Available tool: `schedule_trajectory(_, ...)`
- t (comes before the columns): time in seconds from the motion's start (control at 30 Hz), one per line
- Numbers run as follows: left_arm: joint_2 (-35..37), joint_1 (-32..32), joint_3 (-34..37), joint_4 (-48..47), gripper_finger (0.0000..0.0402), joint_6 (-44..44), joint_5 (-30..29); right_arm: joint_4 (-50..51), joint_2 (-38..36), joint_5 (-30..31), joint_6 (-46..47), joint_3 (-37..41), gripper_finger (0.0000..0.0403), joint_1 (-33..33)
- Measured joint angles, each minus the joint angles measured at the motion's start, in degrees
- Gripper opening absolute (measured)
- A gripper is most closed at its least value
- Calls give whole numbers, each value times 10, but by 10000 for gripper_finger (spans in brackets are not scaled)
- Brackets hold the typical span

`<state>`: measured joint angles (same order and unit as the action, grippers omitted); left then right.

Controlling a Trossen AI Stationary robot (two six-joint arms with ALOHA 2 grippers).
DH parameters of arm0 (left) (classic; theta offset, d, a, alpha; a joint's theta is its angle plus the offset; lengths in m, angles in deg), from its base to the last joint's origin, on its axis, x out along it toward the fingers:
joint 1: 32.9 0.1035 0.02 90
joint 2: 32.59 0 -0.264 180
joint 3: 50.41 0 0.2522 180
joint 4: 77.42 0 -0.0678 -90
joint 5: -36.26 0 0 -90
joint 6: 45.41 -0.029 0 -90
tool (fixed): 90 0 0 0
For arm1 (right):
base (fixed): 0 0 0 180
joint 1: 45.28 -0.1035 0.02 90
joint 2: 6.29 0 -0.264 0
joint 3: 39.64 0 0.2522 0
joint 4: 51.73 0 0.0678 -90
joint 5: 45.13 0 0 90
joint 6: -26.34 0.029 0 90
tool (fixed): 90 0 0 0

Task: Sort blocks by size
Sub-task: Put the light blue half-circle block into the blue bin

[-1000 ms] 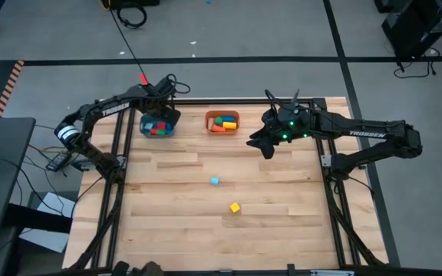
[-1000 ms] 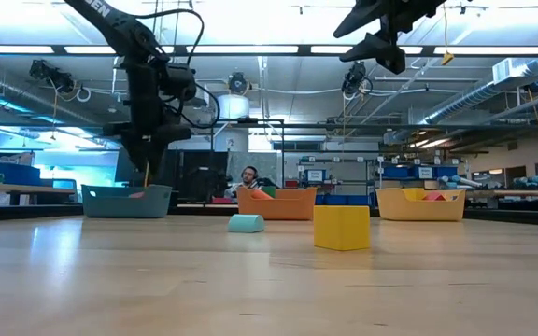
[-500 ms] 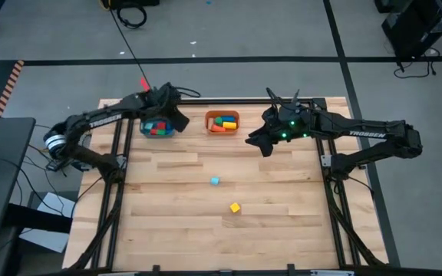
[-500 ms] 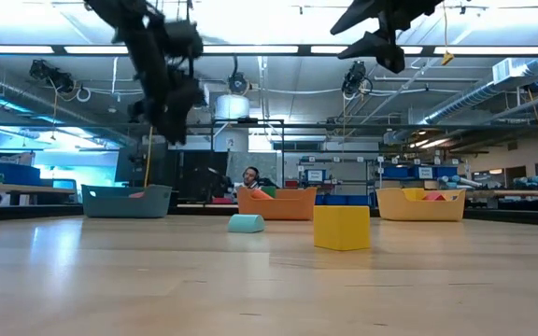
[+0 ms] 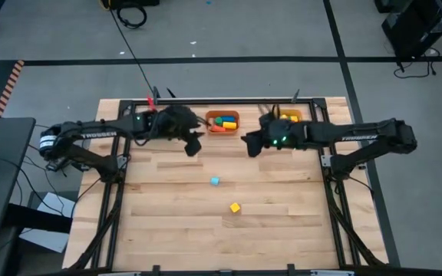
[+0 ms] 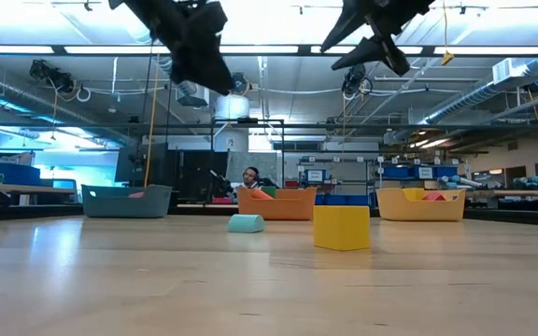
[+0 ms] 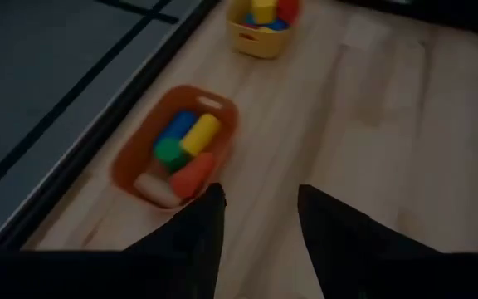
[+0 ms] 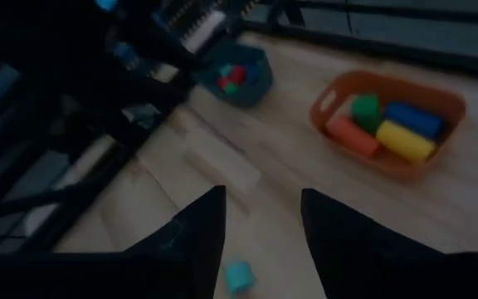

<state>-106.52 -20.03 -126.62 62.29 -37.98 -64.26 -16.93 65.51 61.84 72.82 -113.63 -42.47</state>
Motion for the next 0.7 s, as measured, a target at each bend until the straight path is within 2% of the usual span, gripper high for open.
schedule_trajectory(0.27,-1,-62,0,-1,163,16,-7,141,63,56,164,0,162,-64)
schedule_trajectory(0.43,-1,-115,0,-18,162,40,-95,320,69,55,259,0,162,-102)
schedule_trajectory(0.57,-1,-166,0,-24,157,121,-153,477,52,56,333,0,162,-137)
schedule_trajectory(0.7,-14,-207,0,-13,150,219,-203,557,44,55,376,0,163,-178)
